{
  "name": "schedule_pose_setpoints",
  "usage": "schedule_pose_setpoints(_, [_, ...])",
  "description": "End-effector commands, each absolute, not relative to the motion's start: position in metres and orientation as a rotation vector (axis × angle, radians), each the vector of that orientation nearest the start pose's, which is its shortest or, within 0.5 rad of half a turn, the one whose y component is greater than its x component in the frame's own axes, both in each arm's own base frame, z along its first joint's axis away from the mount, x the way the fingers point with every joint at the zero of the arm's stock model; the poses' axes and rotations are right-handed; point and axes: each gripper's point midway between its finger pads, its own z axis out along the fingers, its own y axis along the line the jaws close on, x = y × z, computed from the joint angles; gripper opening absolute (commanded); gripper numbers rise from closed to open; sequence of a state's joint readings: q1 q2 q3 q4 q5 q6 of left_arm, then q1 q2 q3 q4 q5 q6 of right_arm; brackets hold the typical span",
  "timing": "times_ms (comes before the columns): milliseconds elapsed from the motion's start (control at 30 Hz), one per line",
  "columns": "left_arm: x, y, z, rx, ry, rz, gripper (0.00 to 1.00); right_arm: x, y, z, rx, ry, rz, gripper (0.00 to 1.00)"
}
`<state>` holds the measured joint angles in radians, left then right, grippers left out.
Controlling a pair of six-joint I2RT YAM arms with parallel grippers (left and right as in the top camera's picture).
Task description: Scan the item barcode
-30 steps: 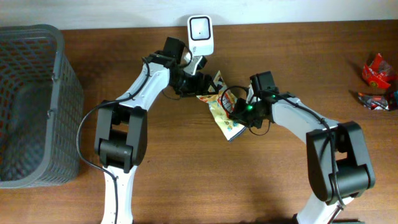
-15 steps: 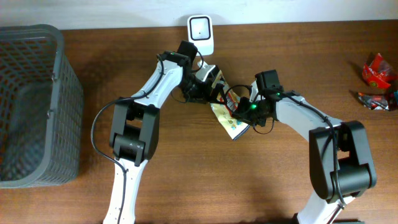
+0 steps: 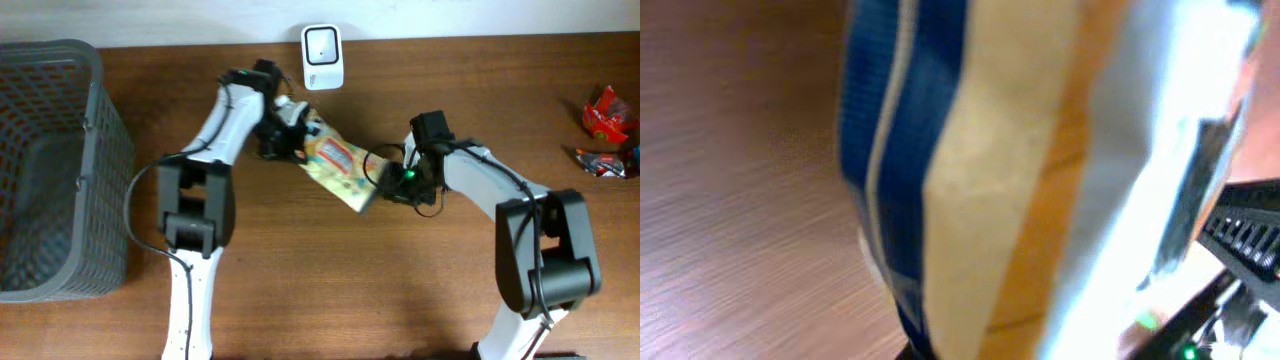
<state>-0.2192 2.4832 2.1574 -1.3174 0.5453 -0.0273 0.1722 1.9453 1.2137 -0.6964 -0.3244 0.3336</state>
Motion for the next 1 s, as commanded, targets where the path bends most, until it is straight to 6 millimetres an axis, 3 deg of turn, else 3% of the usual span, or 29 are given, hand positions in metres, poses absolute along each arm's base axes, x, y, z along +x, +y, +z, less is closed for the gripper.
schedule_pose_setpoints(0, [0.424, -0.155, 0.045, 0.059, 3.272, -0.793, 0.0, 0.4, 0.098, 0.037, 0.03, 2.929, 0.332, 0.15])
schedule_pose_setpoints(67, [0.397, -0.149, 0.049, -0.033, 3.411, -0.743, 0.0, 0.409, 0.108, 0.054, 0.11, 2.908, 0.42, 0.15])
schedule_pose_setpoints(167, [0.384, -0.143, 0.048, -0.01, 3.477, -0.629, 0.0, 0.41, 0.167, 0.079, 0.163, 2.83, 0.939, 0.19])
schedule_pose_setpoints(233, [0.384, -0.146, 0.047, 0.023, 3.478, -0.594, 0.06, 0.404, 0.19, 0.079, 0.222, 2.844, 0.999, 0.18])
schedule_pose_setpoints(267, [0.386, -0.144, 0.044, 0.049, 3.469, -0.54, 0.25, 0.396, 0.206, 0.077, 0.239, 2.874, 1.024, 0.15])
schedule_pose_setpoints(300, [0.389, -0.144, 0.042, 0.062, 3.46, -0.516, 0.34, 0.391, 0.216, 0.076, 0.224, 2.889, 1.043, 0.13])
schedule_pose_setpoints(333, [0.392, -0.145, 0.041, 0.069, 3.444, -0.517, 0.37, 0.379, 0.236, 0.071, 0.207, 2.924, 1.065, 0.05])
schedule_pose_setpoints(400, [0.398, -0.147, 0.039, 0.034, 3.421, -0.514, 0.37, 0.364, 0.262, 0.069, 0.186, 2.959, 1.088, 0.04])
schedule_pose_setpoints(433, [0.401, -0.145, 0.038, 0.04, 3.411, -0.493, 0.31, 0.361, 0.272, 0.065, 0.204, 2.967, 1.025, 0.04])
schedule_pose_setpoints(533, [0.402, -0.131, 0.035, 0.045, 3.418, -0.373, 0.26, 0.361, 0.269, 0.043, 0.354, 2.993, 0.872, 0.04])
schedule_pose_setpoints(600, [0.404, -0.123, 0.036, 0.012, 3.42, -0.375, 0.11, 0.357, 0.267, 0.018, 0.39, 3.041, 0.843, 0.04])
schedule_pose_setpoints(667, [0.405, -0.117, 0.041, -0.014, 3.42, -0.378, 0.06, 0.351, 0.264, -0.01, 0.426, 3.104, 0.798, 0.04])
schedule_pose_setpoints(733, [0.407, -0.108, 0.052, -0.05, 3.421, -0.381, 0.04, 0.348, 0.248, -0.04, 0.457, 3.147, 0.657, 0.04])
schedule_pose_setpoints(767, [0.407, -0.104, 0.056, -0.064, 3.422, -0.38, 0.05, 0.352, 0.23, -0.045, 0.44, 3.141, 0.535, 0.04])
schedule_pose_setpoints(833, [0.404, -0.093, 0.061, -0.086, 3.44, -0.338, 0.04, 0.368, 0.195, -0.039, 0.404, 3.124, 0.34, 0.04])
schedule_pose_setpoints(867, [0.404, -0.092, 0.06, -0.083, 3.441, -0.32, 0.03, 0.392, 0.176, -0.023, 0.238, 3.089, 0.321, 0.04])
schedule_pose_setpoints(967, [0.404, -0.093, 0.061, -0.078, 3.439, -0.31, 0.0, 0.427, 0.156, -0.003, -0.014, 2.996, 0.287, 0.04])
